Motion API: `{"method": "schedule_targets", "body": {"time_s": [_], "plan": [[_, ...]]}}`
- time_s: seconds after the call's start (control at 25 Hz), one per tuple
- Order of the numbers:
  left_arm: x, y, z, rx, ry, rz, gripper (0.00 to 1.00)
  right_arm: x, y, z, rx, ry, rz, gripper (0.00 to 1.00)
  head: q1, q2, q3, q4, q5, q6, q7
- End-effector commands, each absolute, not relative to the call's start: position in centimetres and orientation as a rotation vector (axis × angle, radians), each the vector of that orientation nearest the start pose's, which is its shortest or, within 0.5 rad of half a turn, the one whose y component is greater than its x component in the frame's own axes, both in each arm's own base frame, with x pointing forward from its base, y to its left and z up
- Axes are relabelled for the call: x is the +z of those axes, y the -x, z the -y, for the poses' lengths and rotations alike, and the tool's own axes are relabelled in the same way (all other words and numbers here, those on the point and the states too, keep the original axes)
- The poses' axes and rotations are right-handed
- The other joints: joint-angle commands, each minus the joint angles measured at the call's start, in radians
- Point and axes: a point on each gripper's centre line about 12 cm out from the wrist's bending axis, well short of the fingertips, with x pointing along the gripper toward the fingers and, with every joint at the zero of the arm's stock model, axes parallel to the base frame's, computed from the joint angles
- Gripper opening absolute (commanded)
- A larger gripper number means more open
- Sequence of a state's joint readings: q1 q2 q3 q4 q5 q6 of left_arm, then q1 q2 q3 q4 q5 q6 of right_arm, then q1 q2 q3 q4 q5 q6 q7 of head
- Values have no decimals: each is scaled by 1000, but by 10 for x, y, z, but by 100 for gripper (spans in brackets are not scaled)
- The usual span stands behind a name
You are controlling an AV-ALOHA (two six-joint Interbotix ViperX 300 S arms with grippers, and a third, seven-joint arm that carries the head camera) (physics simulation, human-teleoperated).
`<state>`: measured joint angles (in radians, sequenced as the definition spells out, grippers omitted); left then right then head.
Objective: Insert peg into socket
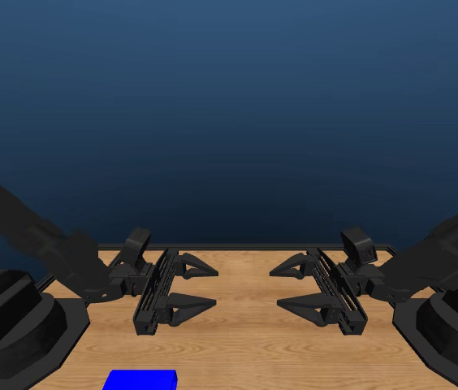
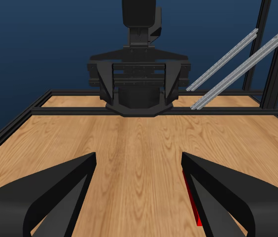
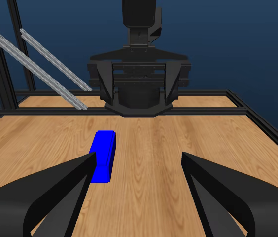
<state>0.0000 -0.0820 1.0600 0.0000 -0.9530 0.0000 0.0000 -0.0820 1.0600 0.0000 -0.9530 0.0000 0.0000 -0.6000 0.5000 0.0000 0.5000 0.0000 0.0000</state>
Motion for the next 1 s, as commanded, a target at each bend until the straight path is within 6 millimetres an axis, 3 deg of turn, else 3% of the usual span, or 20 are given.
{"method": "schedule_targets", "body": {"time_s": [0.04, 0.36, 0.52, 0.84, 0.88, 0.92, 1.0], "plan": [[204, -309, 25, -78, 112, 99, 100, 177, -328, -4, -50, -116, -136, 100, 18, 3, -63, 24, 197, 96, 0], [195, -302, 17, -66, 163, 107, 100, 177, -328, -9, -52, -131, -181, 100, 47, -1, -67, 32, 218, 95, -9], [171, -276, 32, -59, 233, -135, 100, 174, -335, -18, -32, -132, -236, 100, 61, 18, -63, 37, 232, 99, 13], [156, -251, 60, -105, 295, -514, 100, 170, -354, -24, -23, -157, -272, 100, 109, 75, -65, 62, 248, 148, 36], [164, -255, 62, -104, 320, -532, 100, 168, -356, -25, -22, -161, -279, 100, 118, 81, -65, 67, 250, 163, 44], [153, -251, 67, -104, 329, -613, 100, 166, -359, -26, -20, -165, -287, 100, 126, 87, -66, 73, 256, 179, 53], [155, -252, 70, -99, 367, -623, 100, 167, -363, -28, -16, -166, -285, 100, 136, 95, -67, 81, 257, 198, 61]]}}
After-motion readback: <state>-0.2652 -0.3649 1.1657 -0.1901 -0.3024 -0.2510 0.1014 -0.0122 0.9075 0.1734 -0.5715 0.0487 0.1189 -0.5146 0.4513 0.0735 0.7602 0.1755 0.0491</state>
